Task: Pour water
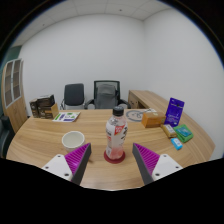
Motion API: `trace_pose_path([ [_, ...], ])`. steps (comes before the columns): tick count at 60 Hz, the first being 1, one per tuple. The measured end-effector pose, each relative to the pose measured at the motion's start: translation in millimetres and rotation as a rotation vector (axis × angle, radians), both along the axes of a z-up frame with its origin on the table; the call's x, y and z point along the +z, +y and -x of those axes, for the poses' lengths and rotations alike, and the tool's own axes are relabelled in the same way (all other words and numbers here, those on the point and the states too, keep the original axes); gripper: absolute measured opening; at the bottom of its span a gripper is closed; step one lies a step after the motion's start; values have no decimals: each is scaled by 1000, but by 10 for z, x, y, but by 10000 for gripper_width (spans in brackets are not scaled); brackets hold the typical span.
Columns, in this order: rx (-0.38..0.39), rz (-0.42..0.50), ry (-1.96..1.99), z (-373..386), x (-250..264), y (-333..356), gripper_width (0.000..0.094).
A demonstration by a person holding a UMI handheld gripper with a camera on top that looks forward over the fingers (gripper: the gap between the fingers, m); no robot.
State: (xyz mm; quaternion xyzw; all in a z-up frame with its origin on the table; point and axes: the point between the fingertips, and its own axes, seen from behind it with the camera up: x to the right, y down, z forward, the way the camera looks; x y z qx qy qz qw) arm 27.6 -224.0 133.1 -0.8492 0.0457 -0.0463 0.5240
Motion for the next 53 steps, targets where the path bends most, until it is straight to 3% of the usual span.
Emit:
trace_pose_path([
  [23, -4, 40, 9, 657, 804, -1534, 859],
  [44, -65, 33, -35, 520, 987, -1905, 859],
  [53, -53, 26, -17, 509, 1062, -1905, 858],
])
